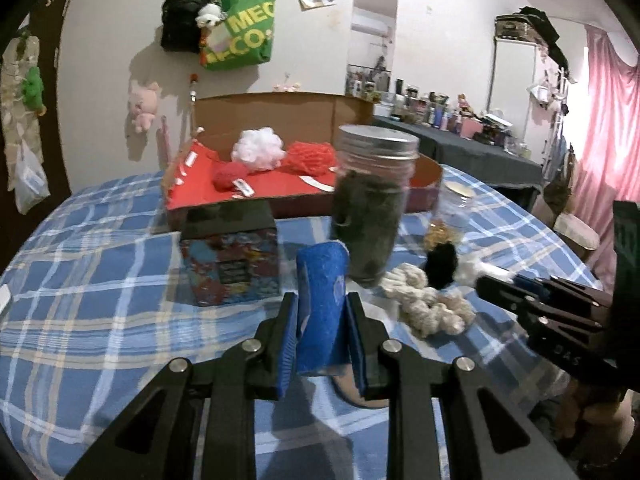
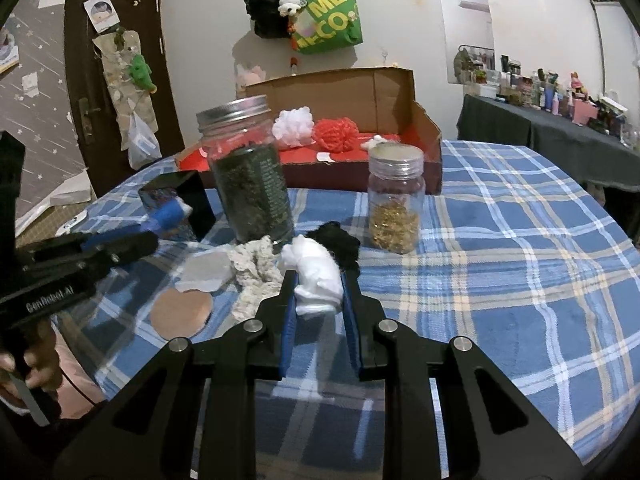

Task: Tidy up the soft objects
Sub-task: 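Lift the white sock and blue roll and carry them over the box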

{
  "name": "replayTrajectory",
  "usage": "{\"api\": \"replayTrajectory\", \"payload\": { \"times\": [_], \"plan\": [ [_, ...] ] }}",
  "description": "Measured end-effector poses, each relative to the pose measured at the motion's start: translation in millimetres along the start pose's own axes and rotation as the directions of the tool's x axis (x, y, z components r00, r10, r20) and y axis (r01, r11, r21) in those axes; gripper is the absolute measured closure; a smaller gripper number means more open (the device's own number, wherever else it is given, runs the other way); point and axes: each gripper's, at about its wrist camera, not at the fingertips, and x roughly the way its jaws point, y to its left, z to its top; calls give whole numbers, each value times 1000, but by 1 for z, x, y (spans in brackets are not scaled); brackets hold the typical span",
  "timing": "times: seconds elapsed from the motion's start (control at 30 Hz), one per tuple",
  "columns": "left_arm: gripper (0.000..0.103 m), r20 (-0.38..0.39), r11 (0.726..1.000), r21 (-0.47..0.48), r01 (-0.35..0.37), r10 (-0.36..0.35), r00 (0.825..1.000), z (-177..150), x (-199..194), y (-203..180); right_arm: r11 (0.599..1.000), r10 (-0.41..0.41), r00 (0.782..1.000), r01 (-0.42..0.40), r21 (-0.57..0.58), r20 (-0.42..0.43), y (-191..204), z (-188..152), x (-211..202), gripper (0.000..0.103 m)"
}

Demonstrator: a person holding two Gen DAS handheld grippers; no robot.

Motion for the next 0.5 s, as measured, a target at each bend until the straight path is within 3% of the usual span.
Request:
{"api": "replayTrajectory", "payload": {
  "times": [0.27,0.5],
  "plan": [
    [78,-25,997,-6,78,-79,997,-2,8,-7,999,35,999,-35,-15,0,13,4,6,83],
    [78,-37,996,-1,85,-85,996,-4,12,-11,999,45,999,-45,-24,3,18,6,6,83]
  ]
}}
